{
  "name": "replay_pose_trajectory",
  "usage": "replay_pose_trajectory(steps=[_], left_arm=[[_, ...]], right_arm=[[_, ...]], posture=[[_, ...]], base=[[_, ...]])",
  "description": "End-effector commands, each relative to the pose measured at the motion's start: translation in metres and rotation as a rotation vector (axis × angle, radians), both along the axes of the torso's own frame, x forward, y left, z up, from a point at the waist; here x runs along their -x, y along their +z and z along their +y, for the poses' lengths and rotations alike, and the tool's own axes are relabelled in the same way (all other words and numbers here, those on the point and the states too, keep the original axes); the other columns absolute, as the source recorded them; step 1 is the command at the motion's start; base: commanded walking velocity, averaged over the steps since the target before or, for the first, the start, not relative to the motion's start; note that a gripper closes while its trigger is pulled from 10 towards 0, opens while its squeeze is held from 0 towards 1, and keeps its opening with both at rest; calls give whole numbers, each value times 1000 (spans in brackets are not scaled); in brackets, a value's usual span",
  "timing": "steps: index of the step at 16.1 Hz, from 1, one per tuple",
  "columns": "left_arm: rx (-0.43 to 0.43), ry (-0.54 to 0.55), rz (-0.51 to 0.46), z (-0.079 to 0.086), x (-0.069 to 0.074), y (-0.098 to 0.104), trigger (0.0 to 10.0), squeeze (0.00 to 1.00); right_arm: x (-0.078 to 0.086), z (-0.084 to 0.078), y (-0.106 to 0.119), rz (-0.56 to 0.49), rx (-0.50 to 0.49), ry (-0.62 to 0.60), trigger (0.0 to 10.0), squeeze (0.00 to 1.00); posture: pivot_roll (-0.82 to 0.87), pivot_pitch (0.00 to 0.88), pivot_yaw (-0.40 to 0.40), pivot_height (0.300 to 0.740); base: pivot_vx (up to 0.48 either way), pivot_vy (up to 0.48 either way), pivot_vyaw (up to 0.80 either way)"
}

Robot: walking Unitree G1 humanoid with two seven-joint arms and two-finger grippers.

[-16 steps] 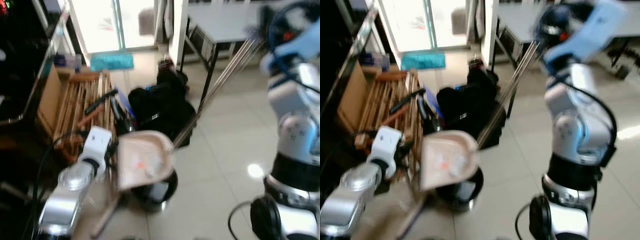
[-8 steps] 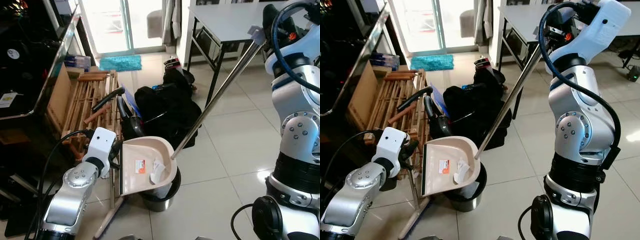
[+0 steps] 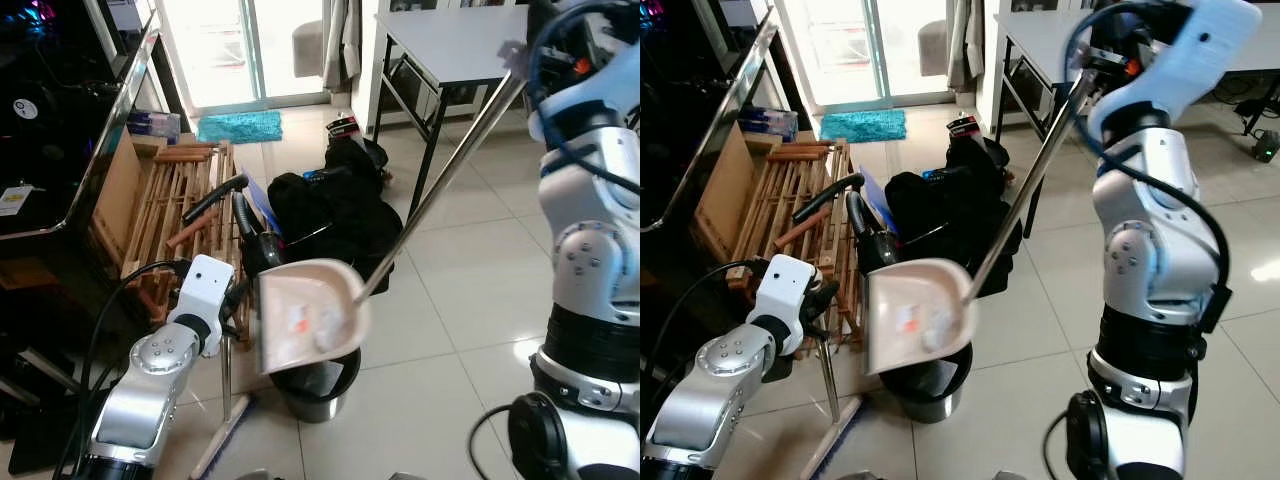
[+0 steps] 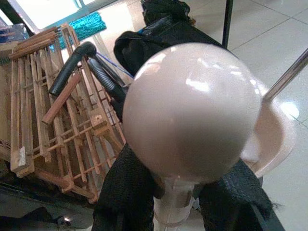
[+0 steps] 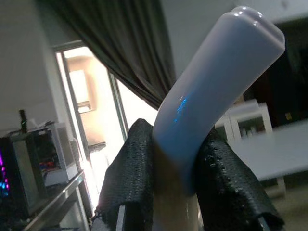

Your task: Sweep floor

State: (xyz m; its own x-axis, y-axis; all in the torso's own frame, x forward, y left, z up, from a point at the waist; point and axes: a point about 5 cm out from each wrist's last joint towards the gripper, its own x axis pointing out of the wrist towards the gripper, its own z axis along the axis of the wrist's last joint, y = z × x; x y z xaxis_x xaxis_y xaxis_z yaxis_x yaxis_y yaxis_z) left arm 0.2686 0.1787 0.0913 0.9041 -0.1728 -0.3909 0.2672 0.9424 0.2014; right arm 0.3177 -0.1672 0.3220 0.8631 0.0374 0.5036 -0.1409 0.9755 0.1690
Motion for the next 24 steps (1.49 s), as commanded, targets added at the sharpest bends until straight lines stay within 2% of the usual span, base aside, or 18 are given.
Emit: replay_pose_trajectory(steps=[1,5,8,9,11,13,16,17,19,22,24], left_arm=[[-29,-1,-42,-1,-6,9,10000,0],[-19,22,-40,-1,-4,7,10000,0],[-18,20,-44,-3,-5,8,10000,0],[-18,22,-44,-3,-5,8,10000,0],[-19,21,-44,-4,-4,8,10000,0],[-19,23,-45,-3,-4,8,10000,0],[-17,37,-52,-2,-3,8,10000,0],[-21,36,-46,-1,-1,6,10000,0],[-19,30,-44,-2,0,6,10000,0],[-16,31,-50,-3,-3,7,10000,0],[-16,31,-51,-3,-4,8,10000,0]], right_arm=[[5,4,8,-71,38,7,10000,0],[8,24,-8,-149,137,21,10000,0],[11,38,-11,-217,188,50,10000,0],[14,52,-13,-274,246,83,10000,0],[21,71,-15,-355,288,145,10000,0],[26,87,-19,-406,314,201,10000,0],[36,105,-24,-465,293,291,10000,0],[42,118,-27,-496,311,351,10000,0],[50,127,-29,-531,317,412,10000,0],[63,147,-41,-570,401,520,10000,0],[66,151,-46,-581,433,542,10000,0]], posture=[[-100,41,22,740],[-109,42,18,740],[-105,43,11,740],[-106,43,13,740],[-102,39,8,740],[-99,32,5,740],[-97,27,-4,740],[-97,25,-4,740],[-96,22,-6,740],[-98,14,-3,740],[-98,12,-4,740]], base=[[0,0,0],[0,0,0],[0,0,0],[0,0,0],[0,0,0],[0,0,0],[0,0,0],[0,0,0],[0,0,0],[0,0,0],[0,0,0]])
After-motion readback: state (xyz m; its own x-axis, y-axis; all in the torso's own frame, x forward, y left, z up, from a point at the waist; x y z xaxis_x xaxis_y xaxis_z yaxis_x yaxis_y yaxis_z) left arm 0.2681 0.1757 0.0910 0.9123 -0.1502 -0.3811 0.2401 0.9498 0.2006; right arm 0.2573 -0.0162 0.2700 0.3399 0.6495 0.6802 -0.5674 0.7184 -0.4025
